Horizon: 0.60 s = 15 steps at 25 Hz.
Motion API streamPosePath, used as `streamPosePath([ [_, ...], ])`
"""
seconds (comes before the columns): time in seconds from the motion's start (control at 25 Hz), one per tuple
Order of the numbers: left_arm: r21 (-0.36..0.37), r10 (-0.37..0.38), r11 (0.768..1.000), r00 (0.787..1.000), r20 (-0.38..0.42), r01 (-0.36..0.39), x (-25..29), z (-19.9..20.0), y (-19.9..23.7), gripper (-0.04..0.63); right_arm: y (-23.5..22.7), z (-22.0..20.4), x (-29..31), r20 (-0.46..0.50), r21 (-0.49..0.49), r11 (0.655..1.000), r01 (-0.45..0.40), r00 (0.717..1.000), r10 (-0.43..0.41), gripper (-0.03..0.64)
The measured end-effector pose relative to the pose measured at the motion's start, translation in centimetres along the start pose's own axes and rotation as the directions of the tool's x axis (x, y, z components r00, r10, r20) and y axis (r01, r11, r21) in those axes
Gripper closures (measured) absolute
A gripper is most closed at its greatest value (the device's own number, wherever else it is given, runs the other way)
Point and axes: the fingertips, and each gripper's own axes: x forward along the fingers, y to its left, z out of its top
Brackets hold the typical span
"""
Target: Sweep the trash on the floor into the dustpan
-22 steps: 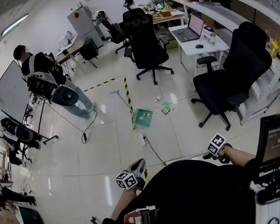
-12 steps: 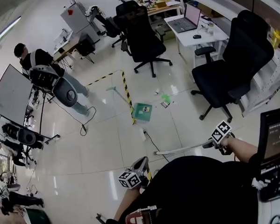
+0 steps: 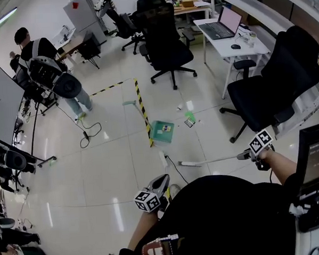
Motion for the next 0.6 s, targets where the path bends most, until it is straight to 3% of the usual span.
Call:
streamPosePath([
  [0.2,-0.001,-0.067,0.998,0.995,-0.070,0.068,-1.6,4.1,7.7,0.594,2.2,7.8,0.3,0.034,0.100,0.989,0.107,0.993,-0.111,0.354],
  [0.32,0.005,-0.069,0.998,0.992,-0.106,0.070,-1.7,6.5,12.1,0.594,2.4,13.2,0.6,0.064,0.129,0.980,0.151,0.985,-0.160,0.354],
  [0.6,-0.014,-0.021,1.000,0.990,-0.139,0.019,2.5,10.1,16.4,0.594,-2.3,22.7,0.7,0.132,0.260,0.957,0.126,0.978,-0.164,0.354],
])
